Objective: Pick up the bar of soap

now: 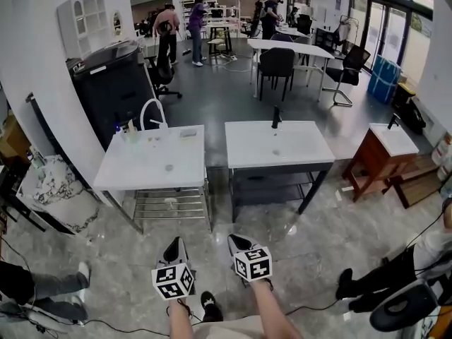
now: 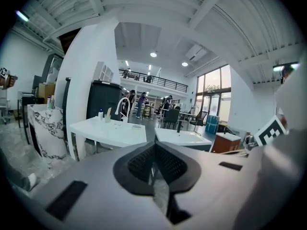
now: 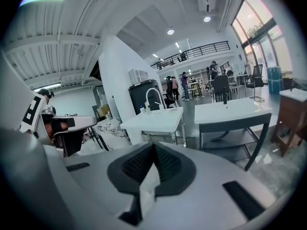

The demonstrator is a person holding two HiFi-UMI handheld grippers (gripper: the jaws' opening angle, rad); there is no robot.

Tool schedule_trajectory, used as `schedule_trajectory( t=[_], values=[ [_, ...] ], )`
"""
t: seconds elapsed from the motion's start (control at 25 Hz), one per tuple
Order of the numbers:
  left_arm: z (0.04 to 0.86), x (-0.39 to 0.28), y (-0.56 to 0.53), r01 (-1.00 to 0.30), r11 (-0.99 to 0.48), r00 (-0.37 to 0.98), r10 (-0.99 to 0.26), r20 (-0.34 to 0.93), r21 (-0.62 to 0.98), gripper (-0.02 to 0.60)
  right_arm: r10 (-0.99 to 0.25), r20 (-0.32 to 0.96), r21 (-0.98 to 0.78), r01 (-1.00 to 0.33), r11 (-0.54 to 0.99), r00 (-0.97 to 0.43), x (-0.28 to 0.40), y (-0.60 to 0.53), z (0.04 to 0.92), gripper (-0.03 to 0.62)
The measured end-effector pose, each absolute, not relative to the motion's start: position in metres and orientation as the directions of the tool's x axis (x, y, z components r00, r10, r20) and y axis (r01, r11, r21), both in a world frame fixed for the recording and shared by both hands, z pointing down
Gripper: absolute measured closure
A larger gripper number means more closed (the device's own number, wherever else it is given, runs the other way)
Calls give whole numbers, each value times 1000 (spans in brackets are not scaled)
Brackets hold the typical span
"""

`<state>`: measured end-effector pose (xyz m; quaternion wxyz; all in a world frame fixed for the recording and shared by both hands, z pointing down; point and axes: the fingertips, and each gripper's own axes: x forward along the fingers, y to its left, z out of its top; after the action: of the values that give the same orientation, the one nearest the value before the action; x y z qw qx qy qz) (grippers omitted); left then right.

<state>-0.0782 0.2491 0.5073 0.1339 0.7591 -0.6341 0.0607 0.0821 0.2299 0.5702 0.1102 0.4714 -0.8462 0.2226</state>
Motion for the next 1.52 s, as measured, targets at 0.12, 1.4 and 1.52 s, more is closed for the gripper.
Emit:
schedule_trajectory(
  t=[0.12,1.4,1.52],
  values=[
    [507,-84,217,-975,-179,209,-944,257,136,575,-763,404,-260,-863,433,-505,83,208,572,589],
    [536,-134,27,-950,-270,308,-893,327,158,575,-795,419,-264,-897,355,-438,41,40,588,589],
    [526,-126,-7,-952,-273,304,-899,317,138,575,-788,398,-268,-881,391,-470,31,5,580,589]
  ],
)
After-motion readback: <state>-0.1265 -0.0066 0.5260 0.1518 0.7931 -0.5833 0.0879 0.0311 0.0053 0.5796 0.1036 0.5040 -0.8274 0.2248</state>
